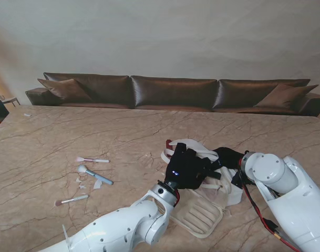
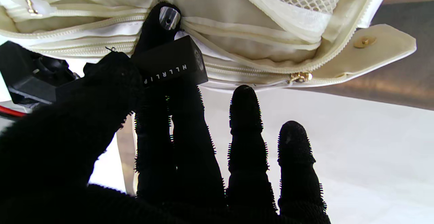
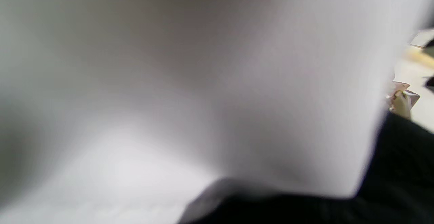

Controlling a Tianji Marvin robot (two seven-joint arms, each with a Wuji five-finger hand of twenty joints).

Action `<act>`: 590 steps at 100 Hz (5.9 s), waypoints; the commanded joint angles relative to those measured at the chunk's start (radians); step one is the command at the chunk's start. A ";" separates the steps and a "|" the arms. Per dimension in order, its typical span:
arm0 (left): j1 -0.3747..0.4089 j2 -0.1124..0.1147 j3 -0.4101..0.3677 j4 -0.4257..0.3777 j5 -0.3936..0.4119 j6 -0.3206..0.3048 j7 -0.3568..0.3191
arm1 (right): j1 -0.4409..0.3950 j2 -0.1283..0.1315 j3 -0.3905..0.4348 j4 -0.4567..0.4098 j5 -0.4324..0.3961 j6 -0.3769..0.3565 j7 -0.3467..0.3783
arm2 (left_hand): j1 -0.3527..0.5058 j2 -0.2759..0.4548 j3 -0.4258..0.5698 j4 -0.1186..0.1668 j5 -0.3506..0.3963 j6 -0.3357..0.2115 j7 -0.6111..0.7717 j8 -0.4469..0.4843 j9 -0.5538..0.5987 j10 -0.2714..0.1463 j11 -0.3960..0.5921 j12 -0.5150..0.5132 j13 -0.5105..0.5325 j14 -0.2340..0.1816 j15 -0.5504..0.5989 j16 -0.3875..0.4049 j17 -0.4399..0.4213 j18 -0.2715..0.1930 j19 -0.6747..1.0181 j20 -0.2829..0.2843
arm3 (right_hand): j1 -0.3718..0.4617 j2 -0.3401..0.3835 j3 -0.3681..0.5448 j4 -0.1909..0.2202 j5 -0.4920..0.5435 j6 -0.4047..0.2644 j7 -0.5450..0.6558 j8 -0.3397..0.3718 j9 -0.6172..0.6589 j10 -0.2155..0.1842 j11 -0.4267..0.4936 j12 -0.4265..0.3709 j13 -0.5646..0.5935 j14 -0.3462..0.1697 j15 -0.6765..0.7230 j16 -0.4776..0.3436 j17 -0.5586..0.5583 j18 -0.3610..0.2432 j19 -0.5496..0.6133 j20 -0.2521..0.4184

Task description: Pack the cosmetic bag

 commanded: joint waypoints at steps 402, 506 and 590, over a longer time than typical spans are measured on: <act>-0.196 0.120 -0.041 0.240 -0.168 -0.107 -0.534 | -0.090 0.002 0.103 -0.095 -0.065 0.013 0.010 | -0.019 0.297 -0.024 0.061 -0.349 -0.050 -0.065 0.240 -0.746 0.227 0.064 -0.412 -0.568 0.063 -0.309 -0.276 -0.227 -0.084 -0.563 -0.029 | 0.100 0.091 0.108 0.032 0.085 -0.179 0.054 0.028 0.055 -0.014 0.049 0.019 0.074 -0.041 0.145 0.021 0.069 -0.005 0.088 -0.003; -0.296 -0.065 0.081 0.529 -0.318 -0.033 -0.429 | -0.080 0.003 0.097 -0.085 -0.051 0.011 0.017 | -0.089 0.156 0.068 0.040 -0.238 0.083 -0.026 0.167 -0.803 0.163 0.176 -0.252 -0.611 0.072 -0.242 -0.225 -0.239 -0.065 -0.695 0.129 | 0.099 0.096 0.101 0.033 0.082 -0.185 0.051 0.030 0.052 -0.019 0.048 0.020 0.074 -0.043 0.137 0.019 0.065 -0.006 0.086 -0.001; -0.268 -0.021 0.051 0.506 -0.243 -0.055 -0.328 | -0.076 0.002 0.082 -0.081 -0.042 0.021 0.019 | 0.051 0.124 0.126 0.005 -0.114 -0.055 0.127 0.441 -0.127 0.033 0.103 0.176 -0.186 0.010 -0.034 -0.051 -0.221 -0.073 -0.087 -0.077 | 0.097 0.100 0.095 0.033 0.079 -0.187 0.051 0.029 0.049 -0.020 0.049 0.024 0.074 -0.044 0.137 0.021 0.060 -0.011 0.088 0.002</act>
